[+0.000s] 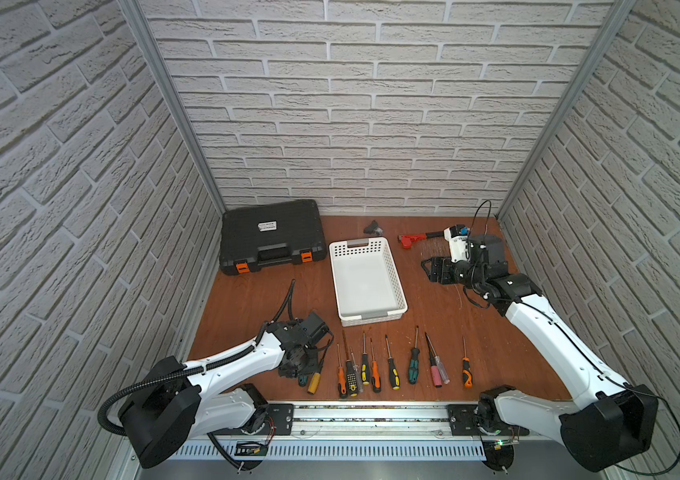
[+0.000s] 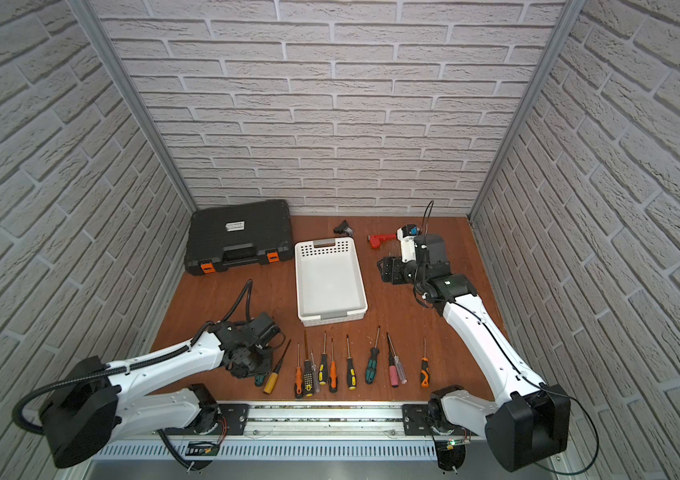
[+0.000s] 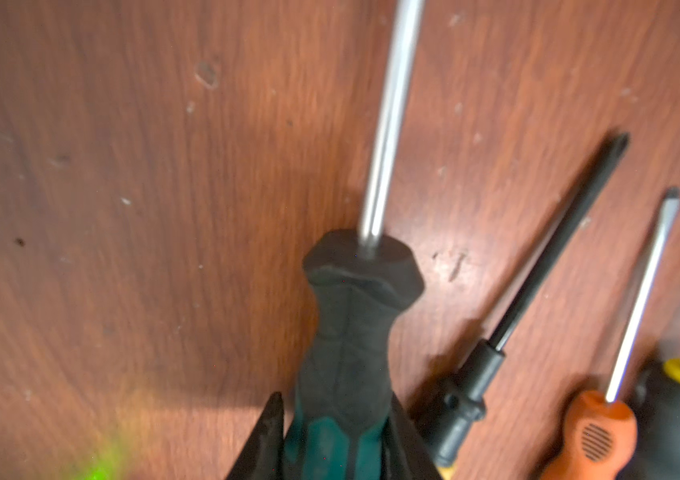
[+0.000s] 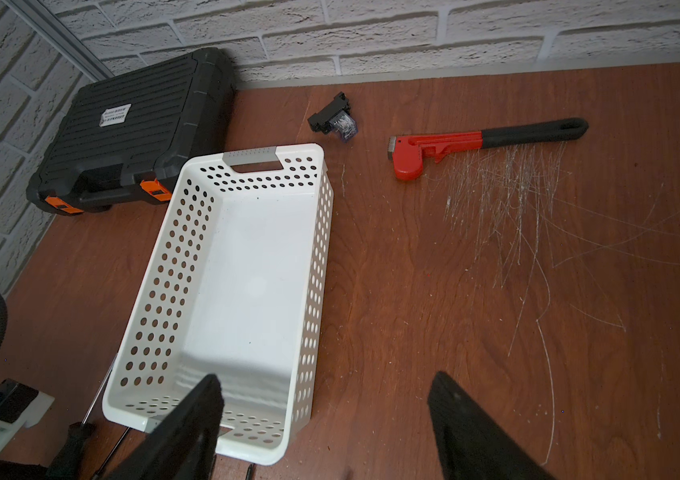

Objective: Put the screwdriver in the bin
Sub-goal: 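Lift the green-black screwdriver with the left gripper and carry it over the basket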

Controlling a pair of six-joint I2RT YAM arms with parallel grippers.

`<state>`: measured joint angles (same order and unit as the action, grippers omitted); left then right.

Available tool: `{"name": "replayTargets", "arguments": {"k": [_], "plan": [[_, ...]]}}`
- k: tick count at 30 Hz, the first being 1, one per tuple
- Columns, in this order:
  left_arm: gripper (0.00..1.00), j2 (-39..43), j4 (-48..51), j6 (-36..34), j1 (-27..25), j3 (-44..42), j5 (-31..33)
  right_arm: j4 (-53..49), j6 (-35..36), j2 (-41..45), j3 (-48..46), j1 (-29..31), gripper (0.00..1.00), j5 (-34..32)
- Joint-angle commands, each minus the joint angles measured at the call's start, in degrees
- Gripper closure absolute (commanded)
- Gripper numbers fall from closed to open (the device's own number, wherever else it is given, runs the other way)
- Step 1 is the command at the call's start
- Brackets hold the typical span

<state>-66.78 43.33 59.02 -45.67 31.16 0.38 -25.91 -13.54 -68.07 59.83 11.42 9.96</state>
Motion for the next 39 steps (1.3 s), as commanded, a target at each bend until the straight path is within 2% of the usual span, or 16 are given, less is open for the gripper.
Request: {"name": "replayTargets", "arguments": {"k": [1,3,7,11,17,23,26,32,39], "plan": [[0.9,0.84,-0.46,1.54,-0.21,-0.92,1.88,2.09,-0.01,-0.57,0.24,0.36,0.21,0.7],[0.96,1.99,0.95,1.96,-0.21,-0.47,3.02,1.99,0.09,-0.44,0.2,0.39,0.21,0.79],[0.98,6.76,8.08,1.1,0.83,4.77,7.07,1.74,0.18,0.2,0.37,0.37,0.21,0.81],[0.98,6.41,9.89,-4.04,5.66,15.42,3.92,1.72,0.09,0.3,0.31,0.36,0.21,1.08],[0.98,-7.33,8.22,-9.25,6.71,37.5,1.29,3.5,1.28,-1.44,-2.7,0.4,0.23,0.26],[1.0,-23.22,2.5,-11.34,6.21,50.08,-1.58,5.8,1.86,-7.4,-4.81,0.43,0.28,-0.98],[1.0,-29.44,1.6,-11.26,5.51,53.83,-0.47,7.79,0.94,-10.6,-5.59,0.74,0.32,-1.12],[1.0,-36.89,-1.65,-9.39,4.68,56.62,1.21,8.53,0.82,-15.29,-6.19,3.51,0.32,-3.56],[1.0,-40.17,-3.98,-7.16,3.92,54.46,3.45,7.36,-0.7,-15.2,-9.63,4.7,0.32,-3.81]]}}
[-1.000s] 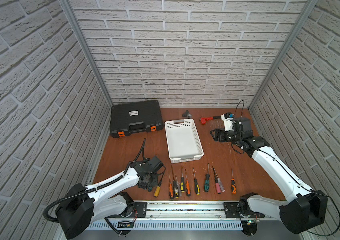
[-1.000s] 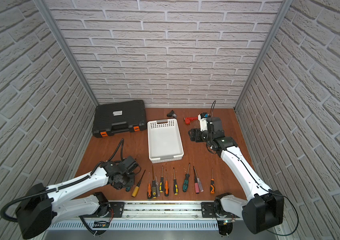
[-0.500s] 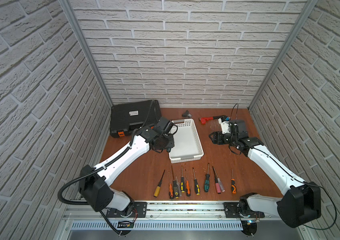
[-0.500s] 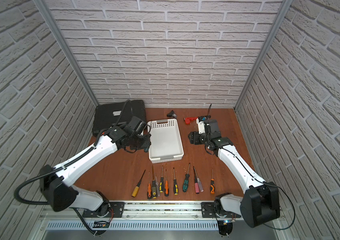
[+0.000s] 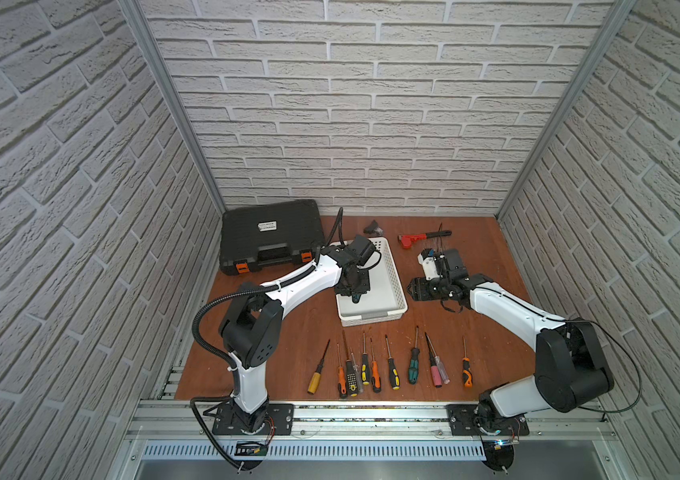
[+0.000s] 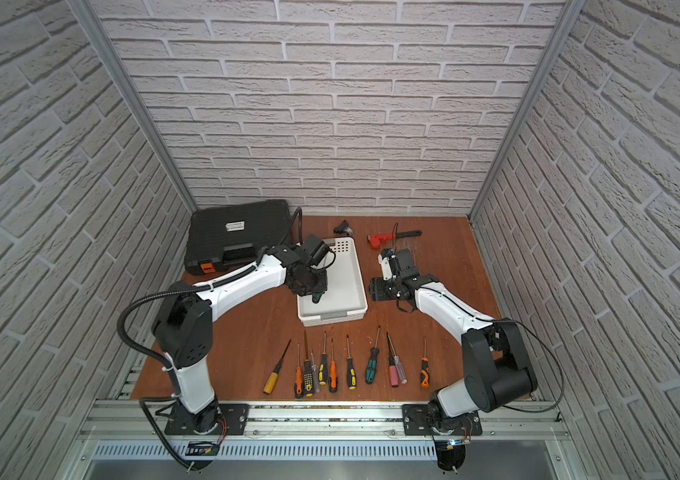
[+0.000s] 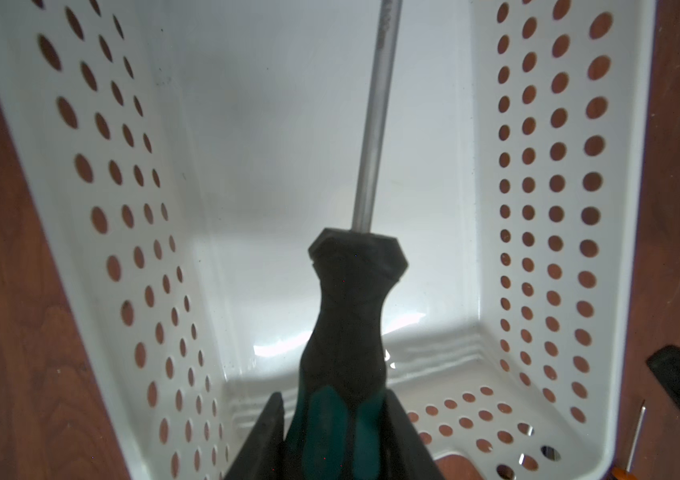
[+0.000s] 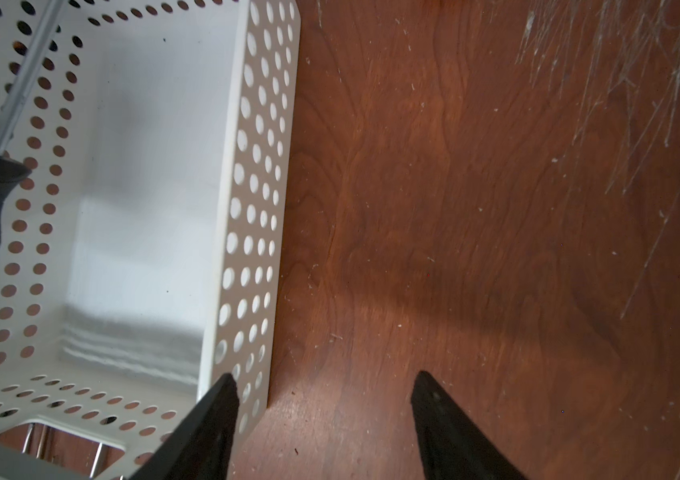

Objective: Put the screwdriver in the bin
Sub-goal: 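Lift the green-black screwdriver with the left gripper and carry it over the basket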

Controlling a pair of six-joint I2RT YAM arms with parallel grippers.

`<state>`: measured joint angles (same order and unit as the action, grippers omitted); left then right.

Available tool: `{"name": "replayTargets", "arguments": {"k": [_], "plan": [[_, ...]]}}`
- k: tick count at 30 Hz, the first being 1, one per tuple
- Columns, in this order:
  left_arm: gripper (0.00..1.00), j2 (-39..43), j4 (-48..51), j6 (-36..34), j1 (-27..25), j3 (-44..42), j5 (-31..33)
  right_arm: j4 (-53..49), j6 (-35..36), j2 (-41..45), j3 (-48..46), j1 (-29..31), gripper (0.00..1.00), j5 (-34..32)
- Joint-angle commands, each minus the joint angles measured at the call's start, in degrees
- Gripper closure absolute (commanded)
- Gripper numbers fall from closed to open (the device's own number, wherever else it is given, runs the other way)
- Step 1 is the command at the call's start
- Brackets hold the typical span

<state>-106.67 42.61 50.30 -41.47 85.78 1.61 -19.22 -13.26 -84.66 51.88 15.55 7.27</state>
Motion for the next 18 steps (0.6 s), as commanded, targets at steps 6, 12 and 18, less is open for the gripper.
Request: {"name": "replayTargets", "arguments": {"k": [6,12,18], "plan": [[1.0,-1.59,-5.1,3.68,-0.27,-2.32,3.64,0.13,-1.22,3.41,-4.9,2.16,0.32,-0.66],[1.0,-2.83,-5.43,3.77,0.51,-3.59,3.51,-0.35,-3.12,5.39,-6.04,6.62,0.33,0.49],[1.0,-4.46,-4.55,4.01,0.65,-3.83,5.87,-1.45,-4.54,7.83,-7.13,9.7,0.33,-0.41]]}}
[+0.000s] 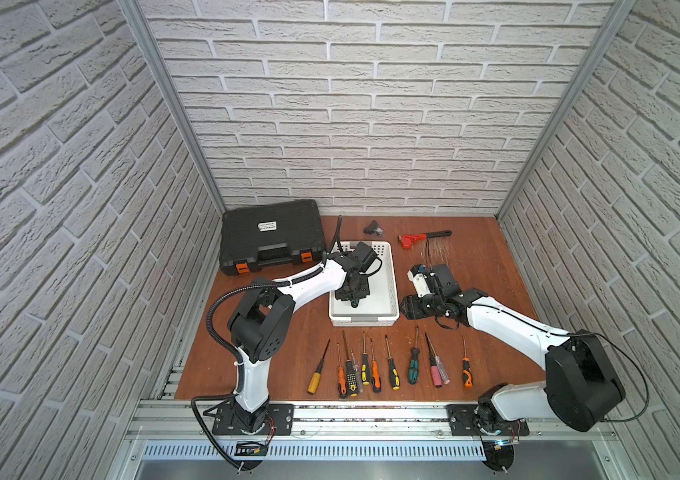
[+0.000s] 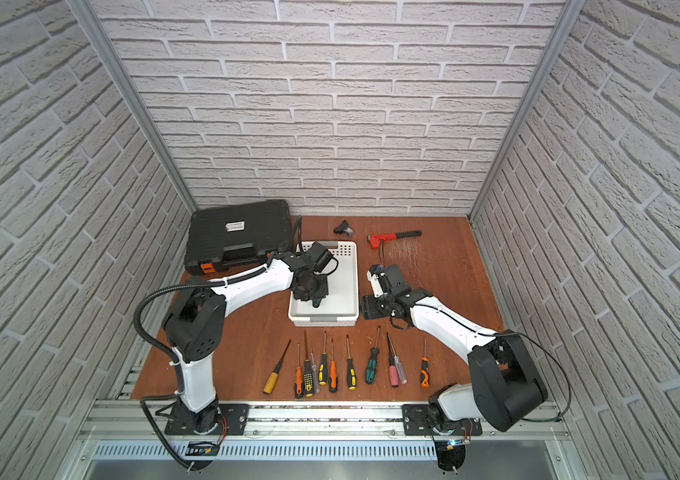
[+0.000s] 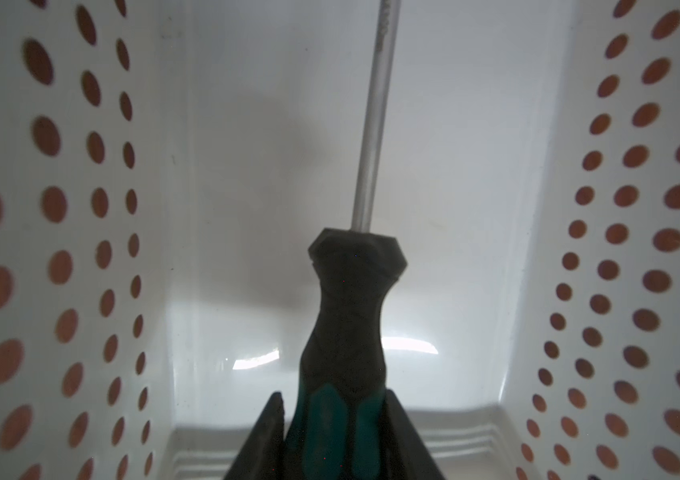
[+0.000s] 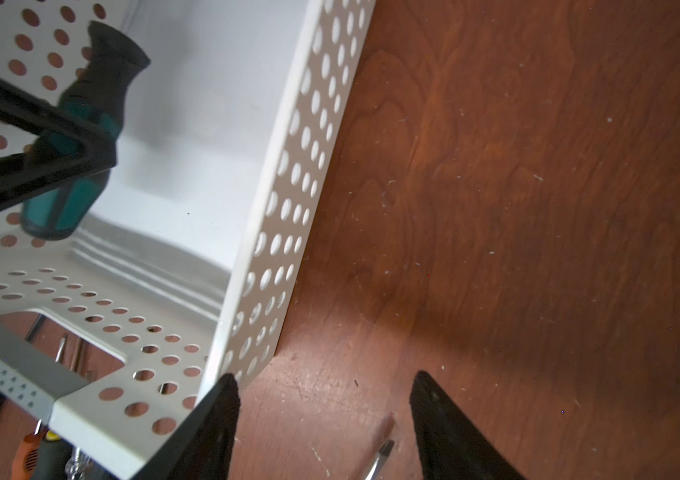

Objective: Put the screwdriver in the bin
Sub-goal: 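Lift the green-black screwdriver with the left gripper and carry it over the basket, then release the green-black screwdriver into the basket while the right gripper moves to the screwdrivers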

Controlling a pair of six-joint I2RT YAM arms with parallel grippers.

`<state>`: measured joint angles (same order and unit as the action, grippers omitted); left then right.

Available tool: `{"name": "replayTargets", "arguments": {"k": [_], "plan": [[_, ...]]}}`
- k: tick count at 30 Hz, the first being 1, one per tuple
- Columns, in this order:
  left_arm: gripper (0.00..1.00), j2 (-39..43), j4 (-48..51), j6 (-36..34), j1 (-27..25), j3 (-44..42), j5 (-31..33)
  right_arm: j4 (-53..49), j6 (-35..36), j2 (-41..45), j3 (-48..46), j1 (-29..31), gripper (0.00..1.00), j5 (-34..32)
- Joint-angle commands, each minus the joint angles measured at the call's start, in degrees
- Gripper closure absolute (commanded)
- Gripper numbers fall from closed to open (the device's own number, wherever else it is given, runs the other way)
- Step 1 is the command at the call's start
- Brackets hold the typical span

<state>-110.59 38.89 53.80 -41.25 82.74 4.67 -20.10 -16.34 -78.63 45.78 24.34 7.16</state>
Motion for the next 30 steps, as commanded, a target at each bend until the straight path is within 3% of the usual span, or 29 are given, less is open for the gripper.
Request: {"name": "replayTargets", "arguments": {"k": [1,14,17,21,30], "plan": [[1.0,-0.59,-1.01,0.49,0.56,-1.2,3.16,-1.09,-1.59,2.09,-1.15,1.27,0.33,-0.62],[0.96,-2.83,-0.71,-7.38,2.29,-2.42,-0.3,-18.5,-4.2,12.11,2.58,1.59,0.34,-5.21],[0.78,-2.26,-2.46,-7.22,2.67,-3.07,-0.94,-22.26,-6.16,14.68,2.17,1.58,0.35,-5.77],[0.36,-0.79,-3.37,-8.28,2.08,-2.26,-1.5,-26.52,-8.06,17.2,1.72,1.59,0.36,-7.06],[0.35,9.52,-3.71,-12.03,1.13,-4.58,-0.98,-33.84,-14.92,21.5,1.73,1.59,0.36,-13.21]]}}
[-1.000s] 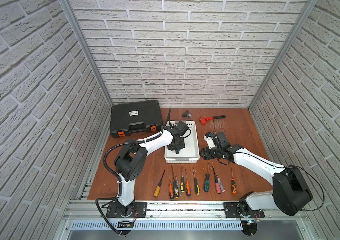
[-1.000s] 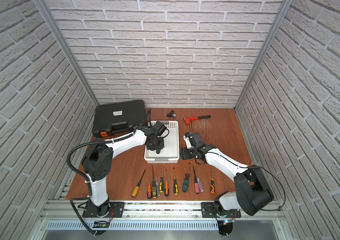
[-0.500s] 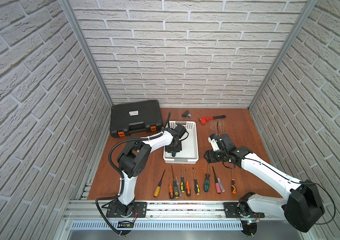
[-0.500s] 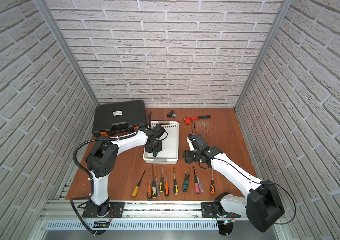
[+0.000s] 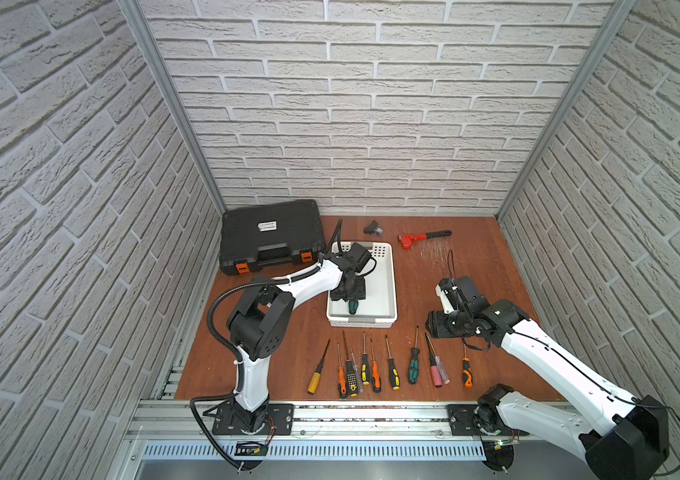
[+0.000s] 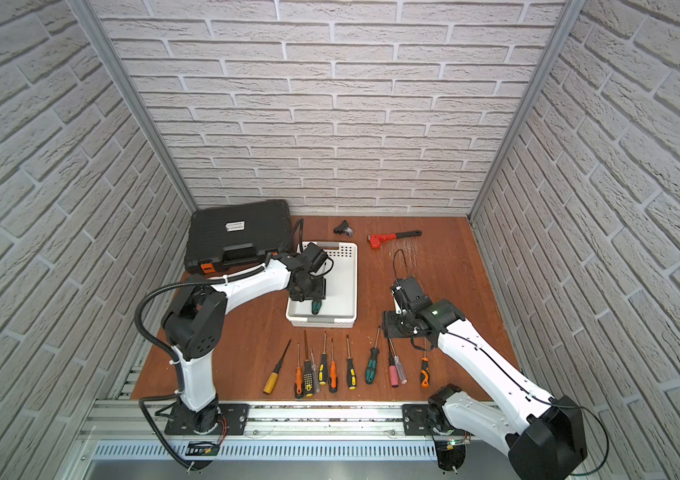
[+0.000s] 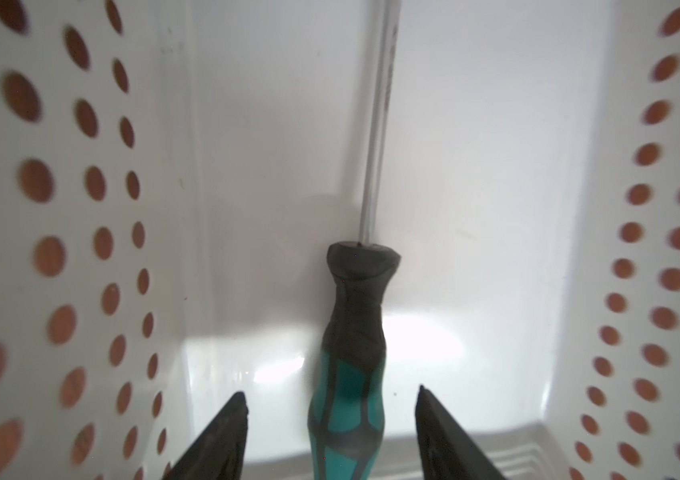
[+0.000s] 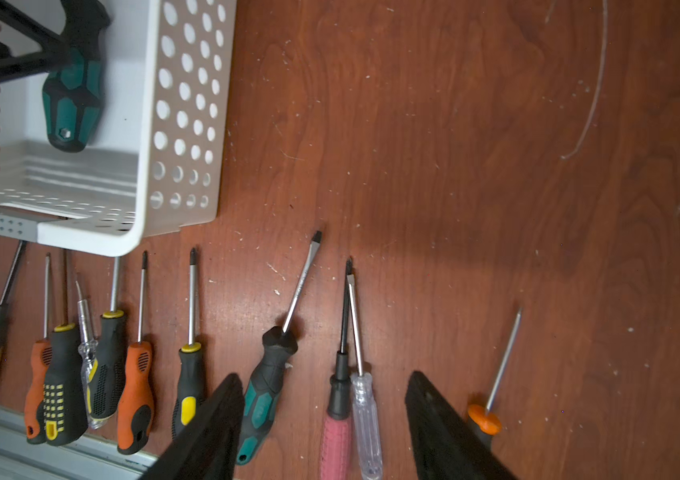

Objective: Put the screwdriver in the bin
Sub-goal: 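Release the green-black screwdriver into the basket while the right gripper moves to the screwdrivers, then grasp the orange-grey screwdriver handle with the right gripper while the left arm withdraws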

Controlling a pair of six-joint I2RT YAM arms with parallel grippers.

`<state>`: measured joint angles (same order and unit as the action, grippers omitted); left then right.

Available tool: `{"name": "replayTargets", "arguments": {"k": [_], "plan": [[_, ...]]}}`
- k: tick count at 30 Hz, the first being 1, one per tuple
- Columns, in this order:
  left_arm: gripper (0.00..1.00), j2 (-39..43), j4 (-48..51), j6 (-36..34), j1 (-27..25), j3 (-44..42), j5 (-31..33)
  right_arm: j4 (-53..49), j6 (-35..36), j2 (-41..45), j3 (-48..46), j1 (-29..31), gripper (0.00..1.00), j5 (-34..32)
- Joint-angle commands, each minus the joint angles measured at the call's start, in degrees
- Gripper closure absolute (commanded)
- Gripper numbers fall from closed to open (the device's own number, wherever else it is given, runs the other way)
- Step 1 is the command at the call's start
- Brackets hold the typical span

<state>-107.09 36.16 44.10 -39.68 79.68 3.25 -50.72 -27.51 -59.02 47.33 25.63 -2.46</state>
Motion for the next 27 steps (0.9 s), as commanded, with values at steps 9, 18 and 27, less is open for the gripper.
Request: {"name": "replayTargets", "arguments": {"k": [9,18,27], "plan": [[0.33,26.86,-4.26,-9.52,-1.19,-13.11,-0.94,-10.58,-15.68,1.38,-1.97,0.21,0.33,-7.93],[0.31,40.54,-5.6,-13.21,-0.76,-21.53,-0.52,-18.65,-20.1,-5.38,-0.68,-3.3,0.19,-9.33],[0.29,48.67,-4.99,-12.39,2.17,-26.23,-1.13,-14.59,-19.07,-6.7,-6.83,-12.91,0.17,-1.61]]}}
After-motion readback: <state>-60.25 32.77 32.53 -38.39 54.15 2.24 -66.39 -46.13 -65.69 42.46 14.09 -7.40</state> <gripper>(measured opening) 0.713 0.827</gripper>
